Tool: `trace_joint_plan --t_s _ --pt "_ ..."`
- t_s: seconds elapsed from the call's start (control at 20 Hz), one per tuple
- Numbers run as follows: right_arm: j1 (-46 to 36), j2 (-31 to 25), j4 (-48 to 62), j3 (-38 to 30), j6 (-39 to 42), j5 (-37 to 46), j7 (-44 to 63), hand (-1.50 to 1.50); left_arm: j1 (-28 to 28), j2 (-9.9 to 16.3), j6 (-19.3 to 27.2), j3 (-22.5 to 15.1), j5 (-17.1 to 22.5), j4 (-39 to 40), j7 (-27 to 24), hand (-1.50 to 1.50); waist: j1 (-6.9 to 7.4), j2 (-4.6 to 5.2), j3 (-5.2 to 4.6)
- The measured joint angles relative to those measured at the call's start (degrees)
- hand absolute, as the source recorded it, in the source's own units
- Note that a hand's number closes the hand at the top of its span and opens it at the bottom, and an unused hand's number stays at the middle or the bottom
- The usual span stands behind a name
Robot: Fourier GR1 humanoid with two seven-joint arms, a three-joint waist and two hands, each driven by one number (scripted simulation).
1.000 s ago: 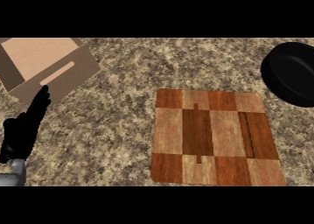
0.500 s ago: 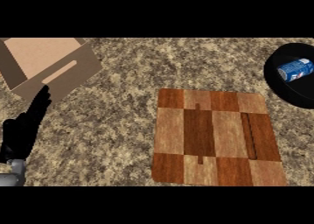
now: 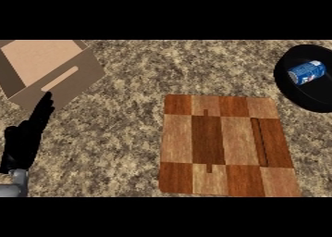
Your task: Pick the can from the cutting board and place it in the pot
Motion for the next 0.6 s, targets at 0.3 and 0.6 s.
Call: trace_joint_plan --t_s 0.3,0.6 --pt "1.0 0.3 -1.0 -5.6 4.0 -6.3 -6.0 -1.50 2.1 0.0 0.1 0.8 -0.5 -0.8 -0.2 0.00 -1.16 -0.70 -0.14" --pt "6.2 1.8 -6.3 -8.7 7.5 -11.5 -9.9 -1.50 3.5 0.0 -0.3 2.9 -0.6 0.0 -0.4 0.00 -3.14 -1.51 -0.26"
